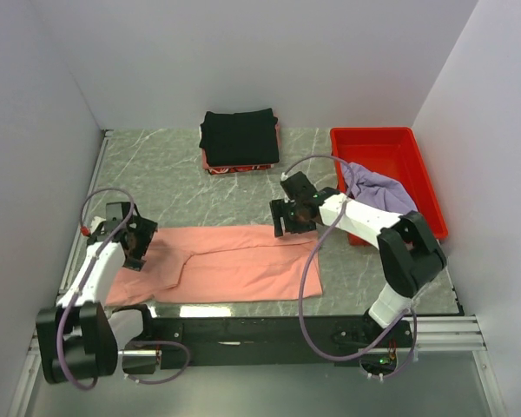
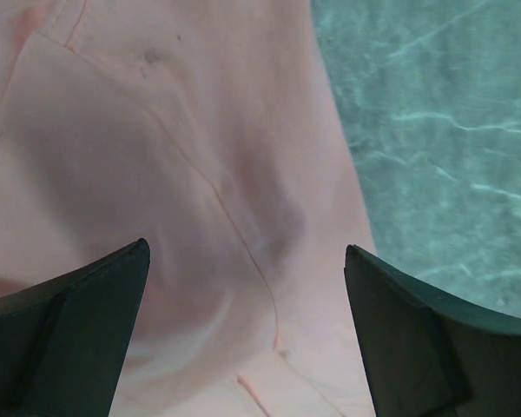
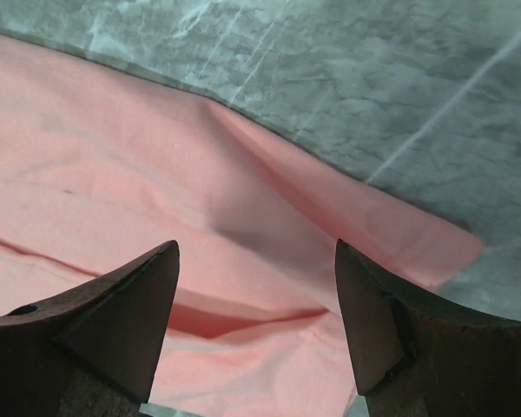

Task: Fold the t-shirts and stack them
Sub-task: Fold the tshirt

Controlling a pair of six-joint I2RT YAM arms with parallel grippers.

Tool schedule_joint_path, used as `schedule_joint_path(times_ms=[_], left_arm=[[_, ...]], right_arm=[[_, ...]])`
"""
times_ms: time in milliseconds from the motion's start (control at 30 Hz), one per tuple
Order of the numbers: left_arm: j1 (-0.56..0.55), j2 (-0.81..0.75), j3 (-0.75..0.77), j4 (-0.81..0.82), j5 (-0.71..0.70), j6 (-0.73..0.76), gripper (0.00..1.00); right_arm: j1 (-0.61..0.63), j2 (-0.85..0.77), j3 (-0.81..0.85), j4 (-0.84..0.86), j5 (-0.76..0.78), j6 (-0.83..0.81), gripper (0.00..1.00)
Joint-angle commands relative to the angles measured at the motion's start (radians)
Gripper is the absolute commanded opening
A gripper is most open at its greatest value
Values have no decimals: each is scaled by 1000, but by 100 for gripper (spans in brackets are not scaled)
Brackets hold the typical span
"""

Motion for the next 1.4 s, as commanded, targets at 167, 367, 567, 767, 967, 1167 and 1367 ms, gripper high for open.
schedule_joint_path(times_ms=[167, 367, 567, 767, 967, 1167, 1367], left_arm=[[14, 198, 2, 128, -44, 62, 99], [37, 299, 25, 157, -81, 77, 99], [40, 437, 103, 240, -23, 107, 99], [7, 674, 307, 383, 152, 215, 100], [-177, 925, 693, 306, 156, 313, 99], [-240, 1158, 994, 291, 274, 433, 99], [-240, 1086, 1061, 268, 203, 485, 99]], right_arm=[[30, 52, -32, 3, -36, -1, 80], [31, -98, -211, -67, 3, 39, 80], [103, -316, -394, -125, -123, 84, 80], [137, -439, -409, -95, -256, 78, 80], [137, -537, -367, -52, -261, 65, 81], [134, -528, -345, 0, -223, 71, 83], [136, -479, -317, 11, -188, 58, 84]])
